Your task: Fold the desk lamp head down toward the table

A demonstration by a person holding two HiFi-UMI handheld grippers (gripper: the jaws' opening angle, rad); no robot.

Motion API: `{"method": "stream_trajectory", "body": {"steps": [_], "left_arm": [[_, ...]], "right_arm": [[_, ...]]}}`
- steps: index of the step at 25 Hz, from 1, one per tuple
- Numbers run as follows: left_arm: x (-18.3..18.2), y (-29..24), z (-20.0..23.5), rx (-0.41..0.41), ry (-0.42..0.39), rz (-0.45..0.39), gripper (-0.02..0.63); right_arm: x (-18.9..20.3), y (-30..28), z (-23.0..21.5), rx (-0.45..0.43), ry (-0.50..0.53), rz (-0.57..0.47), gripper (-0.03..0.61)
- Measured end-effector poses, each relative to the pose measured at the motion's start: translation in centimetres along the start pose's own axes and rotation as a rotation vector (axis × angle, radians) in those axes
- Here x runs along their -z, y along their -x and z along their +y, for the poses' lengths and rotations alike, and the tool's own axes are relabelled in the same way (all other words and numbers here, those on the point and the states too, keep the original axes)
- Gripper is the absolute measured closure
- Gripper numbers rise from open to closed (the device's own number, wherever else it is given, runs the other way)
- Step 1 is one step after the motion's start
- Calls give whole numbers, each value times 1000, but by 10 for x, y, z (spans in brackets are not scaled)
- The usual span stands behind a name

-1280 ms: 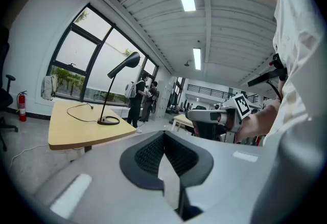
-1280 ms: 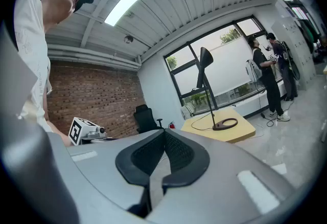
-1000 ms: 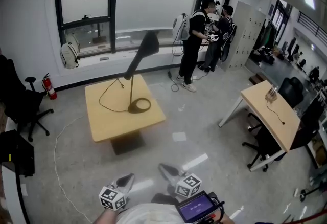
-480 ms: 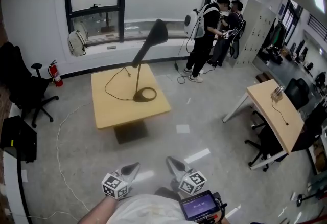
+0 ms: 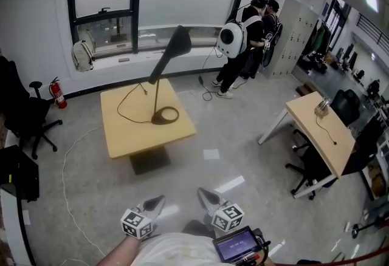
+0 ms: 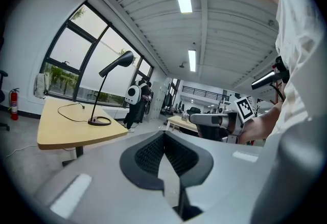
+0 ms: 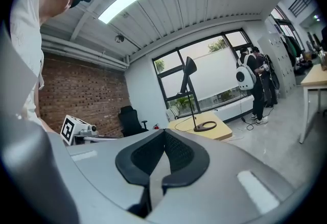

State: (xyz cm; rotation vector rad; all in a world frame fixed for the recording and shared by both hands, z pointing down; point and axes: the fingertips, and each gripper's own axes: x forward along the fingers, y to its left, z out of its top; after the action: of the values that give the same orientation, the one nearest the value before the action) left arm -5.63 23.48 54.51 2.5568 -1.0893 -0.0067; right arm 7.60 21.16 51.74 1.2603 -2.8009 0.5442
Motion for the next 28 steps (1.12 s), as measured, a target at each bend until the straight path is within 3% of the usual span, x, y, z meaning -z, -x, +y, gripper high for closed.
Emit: {"method": "stream_trajectory", "body": {"steps": [16, 28], "left_arm": [[-1, -11, 28, -57, 10, 18, 612], [-40, -65, 57, -76, -29, 13, 612]], "right_arm": [[-6, -24, -14, -20, 33, -10, 566], [-36, -67, -60, -56, 21, -29, 566]]}}
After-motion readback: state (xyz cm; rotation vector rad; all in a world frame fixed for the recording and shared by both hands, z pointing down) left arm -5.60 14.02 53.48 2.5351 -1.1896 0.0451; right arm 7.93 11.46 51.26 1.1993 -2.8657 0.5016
